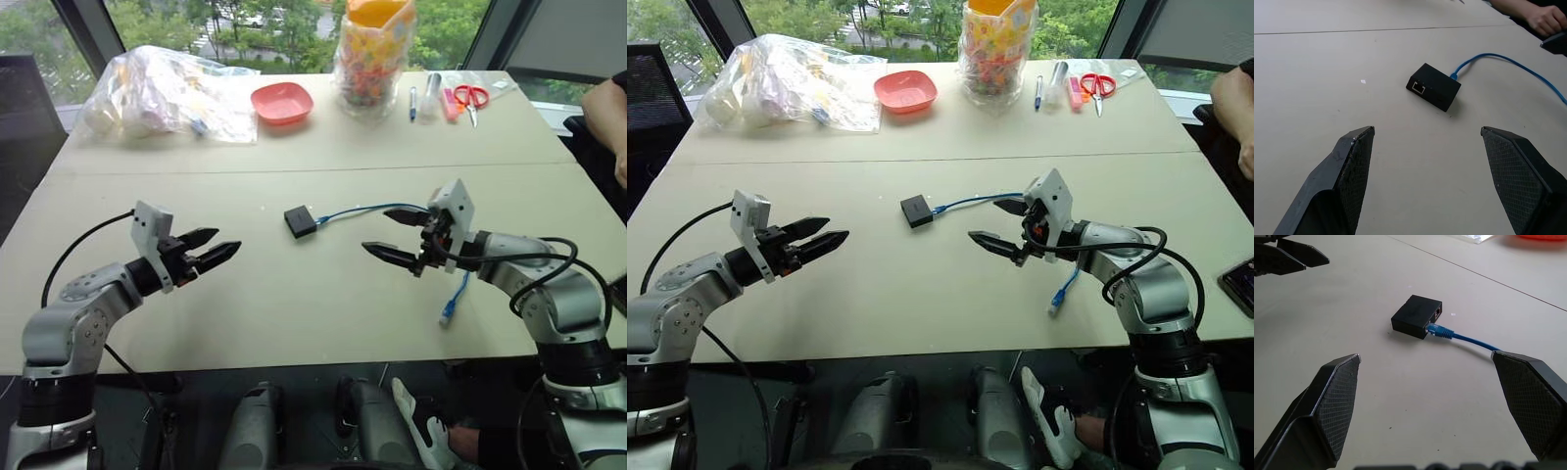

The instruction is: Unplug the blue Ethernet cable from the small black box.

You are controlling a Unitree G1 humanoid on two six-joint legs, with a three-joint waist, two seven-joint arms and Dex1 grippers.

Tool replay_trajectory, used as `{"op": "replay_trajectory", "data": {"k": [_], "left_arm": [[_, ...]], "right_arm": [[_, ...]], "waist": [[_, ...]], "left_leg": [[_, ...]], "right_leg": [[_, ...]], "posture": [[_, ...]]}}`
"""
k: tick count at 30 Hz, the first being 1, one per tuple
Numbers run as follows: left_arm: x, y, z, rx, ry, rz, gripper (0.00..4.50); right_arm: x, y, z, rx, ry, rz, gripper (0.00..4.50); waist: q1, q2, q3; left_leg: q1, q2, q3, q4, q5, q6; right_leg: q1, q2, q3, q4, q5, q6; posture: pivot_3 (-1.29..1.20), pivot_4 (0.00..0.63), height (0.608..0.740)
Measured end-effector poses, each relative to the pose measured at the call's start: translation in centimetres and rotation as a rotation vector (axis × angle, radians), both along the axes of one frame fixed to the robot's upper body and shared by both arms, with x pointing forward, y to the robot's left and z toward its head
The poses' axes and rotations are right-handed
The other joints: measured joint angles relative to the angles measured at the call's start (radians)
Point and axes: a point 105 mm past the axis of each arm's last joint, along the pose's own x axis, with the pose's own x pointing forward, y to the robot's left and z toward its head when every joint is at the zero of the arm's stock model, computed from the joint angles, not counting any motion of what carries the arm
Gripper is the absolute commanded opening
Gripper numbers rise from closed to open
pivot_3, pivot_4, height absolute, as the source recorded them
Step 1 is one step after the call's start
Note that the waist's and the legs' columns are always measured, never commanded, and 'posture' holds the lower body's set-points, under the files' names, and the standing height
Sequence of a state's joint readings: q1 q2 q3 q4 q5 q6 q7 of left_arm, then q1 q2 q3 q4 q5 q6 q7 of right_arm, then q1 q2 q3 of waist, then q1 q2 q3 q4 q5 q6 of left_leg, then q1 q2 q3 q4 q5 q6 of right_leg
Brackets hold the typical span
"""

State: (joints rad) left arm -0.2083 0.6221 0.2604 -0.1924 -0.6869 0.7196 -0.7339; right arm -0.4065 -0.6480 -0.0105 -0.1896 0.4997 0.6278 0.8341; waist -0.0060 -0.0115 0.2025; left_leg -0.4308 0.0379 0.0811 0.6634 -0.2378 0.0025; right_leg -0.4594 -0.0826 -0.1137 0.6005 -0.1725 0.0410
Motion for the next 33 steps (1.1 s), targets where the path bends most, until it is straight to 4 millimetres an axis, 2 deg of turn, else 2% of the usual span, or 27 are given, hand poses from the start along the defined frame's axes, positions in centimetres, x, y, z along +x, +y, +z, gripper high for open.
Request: {"op": "replay_trajectory", "data": {"k": [10,19,21,25,27,30,33], "left_arm": [[0.2,-0.3,0.4,-0.006,-0.015,-0.008,3.6],[2.0,-0.2,0.8,0.106,-0.064,-0.071,3.6],[2.1,0.1,0.8,0.148,-0.058,-0.113,3.6],[1.2,0.9,1.4,0.21,-0.007,-0.246,3.6],[0.9,1.4,2.3,0.225,0.012,-0.293,3.6],[0.8,1.5,3.6,0.232,-0.017,-0.311,3.6],[0.3,1.3,3.4,0.214,-0.016,-0.299,3.6]], "right_arm": [[0.1,0.0,-0.2,-0.01,-0.003,-0.006,4.5],[1.1,0.7,-0.9,-0.072,-0.012,0.04,4.5],[2.1,0.9,-0.6,-0.066,-0.013,0.054,4.5],[4.8,1.7,0.8,-0.122,-0.068,0.101,4.5],[6.3,3.1,1.0,-0.139,-0.079,0.151,4.5],[7.9,5.5,0.4,-0.161,-0.057,0.227,4.5],[8.7,6.5,-1.1,-0.202,-0.006,0.272,4.5]], "waist": [[0.013,0.0,0.0],[0.019,0.0,0.0],[0.016,0.0,0.0],[0.006,0.0,0.0],[-0.005,0.0,0.0],[-0.01,0.0,0.001],[-0.009,0.0,0.001]], "left_leg": [[0.0,0.0,0.0,0.0,0.0,0.0],[0.0,-0.002,0.001,0.0,0.0,0.0],[0.0,-0.003,0.001,0.001,0.0,0.0],[0.0,-0.002,0.002,0.0,0.0,0.0],[0.0,-0.002,0.002,0.0,0.0,0.0],[0.001,-0.002,0.002,0.0,0.001,0.0],[0.001,-0.003,0.002,0.0,0.001,0.0]], "right_leg": [[0.0,0.0,0.0,0.0,0.0,0.0],[0.0,0.0,0.0,0.0,0.0,0.0],[0.0,0.001,0.0,0.0,0.001,-0.001],[-0.002,0.002,0.0,0.002,0.001,-0.001],[-0.002,0.002,0.0,0.003,0.001,-0.001],[-0.001,0.002,0.001,0.004,0.003,0.002],[-0.002,0.001,0.001,0.006,0.003,0.003]], "posture": [[0.0,0.15,0.74],[0.0,0.15,0.74],[0.0,0.15,0.74],[0.0,0.15,0.74],[0.0,0.15,0.74],[0.0,0.15,0.74],[0.0,0.15,0.74]]}}
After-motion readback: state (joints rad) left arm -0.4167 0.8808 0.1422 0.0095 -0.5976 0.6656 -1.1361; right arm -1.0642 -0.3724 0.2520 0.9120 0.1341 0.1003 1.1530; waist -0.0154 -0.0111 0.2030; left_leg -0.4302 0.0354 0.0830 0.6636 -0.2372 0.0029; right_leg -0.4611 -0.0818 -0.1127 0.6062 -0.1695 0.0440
